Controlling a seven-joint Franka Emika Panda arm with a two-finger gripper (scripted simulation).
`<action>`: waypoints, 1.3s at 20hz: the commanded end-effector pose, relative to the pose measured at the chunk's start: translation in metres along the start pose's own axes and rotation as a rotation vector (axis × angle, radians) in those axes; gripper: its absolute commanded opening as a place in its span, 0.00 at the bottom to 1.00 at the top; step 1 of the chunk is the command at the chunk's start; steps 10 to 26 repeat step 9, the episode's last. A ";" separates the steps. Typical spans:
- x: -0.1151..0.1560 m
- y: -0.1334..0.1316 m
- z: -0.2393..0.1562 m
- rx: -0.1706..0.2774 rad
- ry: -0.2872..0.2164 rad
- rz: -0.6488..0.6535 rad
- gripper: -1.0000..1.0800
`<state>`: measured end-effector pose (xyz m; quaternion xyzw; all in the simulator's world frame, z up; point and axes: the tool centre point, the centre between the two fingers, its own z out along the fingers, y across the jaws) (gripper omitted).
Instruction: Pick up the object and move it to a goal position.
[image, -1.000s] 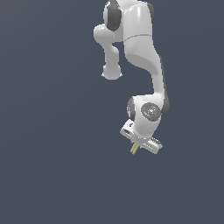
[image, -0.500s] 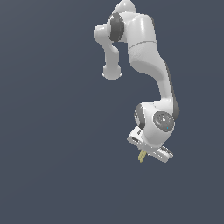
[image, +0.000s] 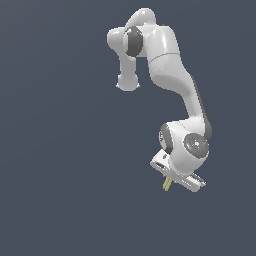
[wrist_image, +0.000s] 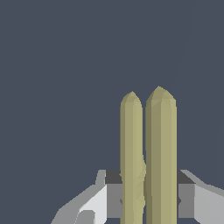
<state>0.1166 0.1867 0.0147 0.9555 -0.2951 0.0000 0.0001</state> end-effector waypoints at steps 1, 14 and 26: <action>0.001 -0.004 0.000 0.000 0.000 0.000 0.00; 0.003 -0.008 0.000 0.000 0.000 0.000 0.00; 0.003 -0.008 0.000 0.000 0.000 0.000 0.00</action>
